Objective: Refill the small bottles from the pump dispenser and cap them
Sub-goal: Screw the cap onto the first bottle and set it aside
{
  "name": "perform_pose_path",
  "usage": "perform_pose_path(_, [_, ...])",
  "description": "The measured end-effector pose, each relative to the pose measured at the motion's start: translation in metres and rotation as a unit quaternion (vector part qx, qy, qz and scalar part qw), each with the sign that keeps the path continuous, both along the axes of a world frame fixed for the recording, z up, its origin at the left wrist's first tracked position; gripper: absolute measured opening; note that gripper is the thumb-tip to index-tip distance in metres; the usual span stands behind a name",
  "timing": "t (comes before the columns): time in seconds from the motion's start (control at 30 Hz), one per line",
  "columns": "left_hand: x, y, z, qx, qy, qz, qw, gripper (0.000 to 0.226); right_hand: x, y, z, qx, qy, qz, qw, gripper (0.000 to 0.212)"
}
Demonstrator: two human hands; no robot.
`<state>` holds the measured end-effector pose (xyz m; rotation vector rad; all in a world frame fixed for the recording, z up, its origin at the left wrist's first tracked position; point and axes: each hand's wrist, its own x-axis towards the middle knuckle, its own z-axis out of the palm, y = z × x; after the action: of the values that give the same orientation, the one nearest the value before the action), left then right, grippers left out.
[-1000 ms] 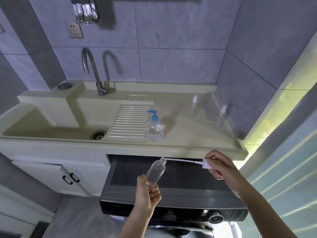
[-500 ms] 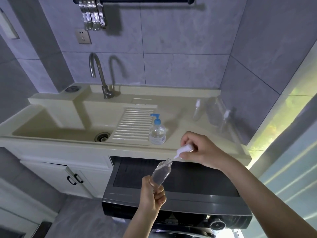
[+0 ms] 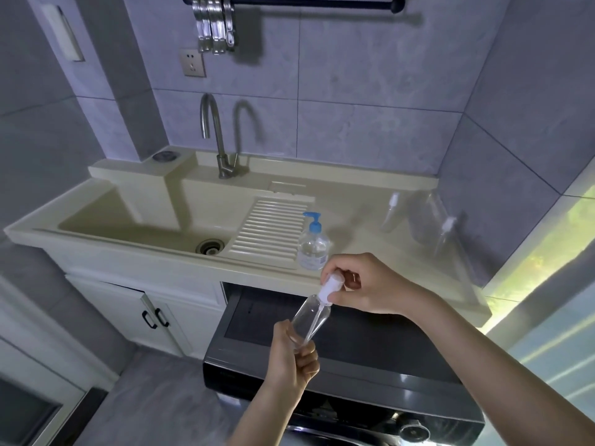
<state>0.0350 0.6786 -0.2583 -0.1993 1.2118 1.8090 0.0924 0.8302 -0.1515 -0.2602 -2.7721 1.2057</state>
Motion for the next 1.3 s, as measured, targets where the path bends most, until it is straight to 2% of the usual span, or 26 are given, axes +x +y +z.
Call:
perform_pose_path(0.13, [-0.005,-0.004,0.000,0.001,0.005,0.001,1.000,0.019,-0.005,0.000,0.004,0.007,-0.011,0.006,1.000,0.019])
perform_pose_path(0.23, [-0.006,-0.006,0.000,0.008,0.007,-0.010,1.000,0.021,-0.009,0.004,0.007,0.017,-0.035,-0.002,0.999,0.012])
perform_pose_path(0.3, [-0.006,-0.005,-0.001,0.013,0.007,-0.015,1.000,0.030,-0.012,0.006,0.009,0.055,-0.062,-0.015,0.996,0.029])
perform_pose_path(0.37, [-0.006,-0.003,-0.003,0.010,0.007,-0.018,1.000,0.028,-0.016,0.004,0.012,0.126,-0.099,-0.028,0.987,0.050])
perform_pose_path(0.43, [-0.007,-0.001,-0.005,0.007,0.010,-0.021,1.000,0.025,-0.019,0.000,0.013,0.219,-0.140,-0.039,0.965,0.059])
perform_pose_path(0.5, [-0.007,0.001,-0.006,0.009,0.014,-0.023,1.000,0.020,-0.019,-0.003,0.011,0.269,-0.155,-0.058,0.949,0.063])
perform_pose_path(0.6, [-0.008,0.002,-0.007,0.009,0.008,-0.024,1.000,0.020,-0.015,-0.002,0.006,0.234,-0.131,-0.070,0.961,0.063])
perform_pose_path(0.67, [-0.010,0.002,-0.008,0.010,0.004,-0.023,1.000,0.028,-0.011,0.001,0.003,0.143,-0.114,-0.051,0.982,0.052])
perform_pose_path(0.73, [-0.013,0.003,-0.010,0.009,0.001,-0.020,1.000,0.045,-0.010,0.004,0.004,-0.001,-0.083,-0.026,0.996,0.050])
perform_pose_path(0.8, [-0.016,0.004,-0.012,0.003,-0.005,-0.016,1.000,0.041,-0.010,0.010,0.002,-0.055,-0.068,-0.009,0.996,0.037])
perform_pose_path(0.87, [-0.017,0.005,-0.015,-0.009,-0.010,-0.013,1.000,0.026,-0.011,0.012,0.001,-0.020,-0.068,-0.012,0.997,0.017])
perform_pose_path(0.9, [-0.018,0.005,-0.016,-0.014,-0.010,-0.014,1.000,0.022,-0.013,0.012,0.000,-0.008,-0.070,-0.025,0.997,0.014])
perform_pose_path(0.97, [-0.019,0.004,-0.017,-0.019,-0.007,-0.019,1.000,0.017,-0.015,0.011,-0.001,0.037,-0.076,-0.054,0.995,0.037])
perform_pose_path(1.03, [-0.019,0.004,-0.017,-0.015,-0.004,-0.029,0.999,0.019,-0.019,0.007,0.001,0.120,-0.104,-0.071,0.985,0.056])
perform_pose_path(1.1, [-0.019,0.003,-0.017,-0.014,0.002,-0.035,0.999,0.021,-0.018,0.001,0.004,0.183,-0.145,-0.086,0.969,0.062])
perform_pose_path(1.17, [-0.019,0.002,-0.018,-0.011,0.006,-0.037,0.999,0.021,-0.016,-0.003,0.006,0.187,-0.172,-0.093,0.963,0.065])
perform_pose_path(1.23, [-0.019,0.002,-0.020,-0.011,0.003,-0.030,0.999,0.023,-0.013,-0.002,0.003,0.160,-0.169,-0.082,0.969,0.052])
perform_pose_path(1.3, [-0.021,0.002,-0.021,-0.012,-0.001,-0.026,1.000,0.024,-0.011,0.003,0.000,0.103,-0.153,-0.047,0.982,0.027])
